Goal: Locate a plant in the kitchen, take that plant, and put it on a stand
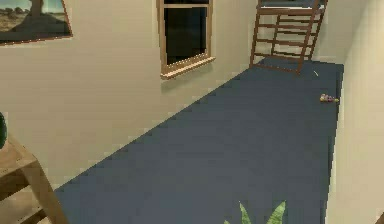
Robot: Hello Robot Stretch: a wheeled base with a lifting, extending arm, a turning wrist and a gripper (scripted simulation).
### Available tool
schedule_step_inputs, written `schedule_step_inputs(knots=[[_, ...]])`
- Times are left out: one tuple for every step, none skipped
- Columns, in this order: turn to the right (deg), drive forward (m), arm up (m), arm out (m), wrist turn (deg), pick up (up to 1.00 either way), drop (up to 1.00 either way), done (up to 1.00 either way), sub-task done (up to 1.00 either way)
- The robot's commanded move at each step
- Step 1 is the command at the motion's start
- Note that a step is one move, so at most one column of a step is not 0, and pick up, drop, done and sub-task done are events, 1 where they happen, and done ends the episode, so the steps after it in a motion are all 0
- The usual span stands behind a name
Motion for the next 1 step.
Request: schedule_step_inputs(knots=[[0.0,0.45,0.0,0.0,0.0,0.0,0.0,0.0,0.0]])
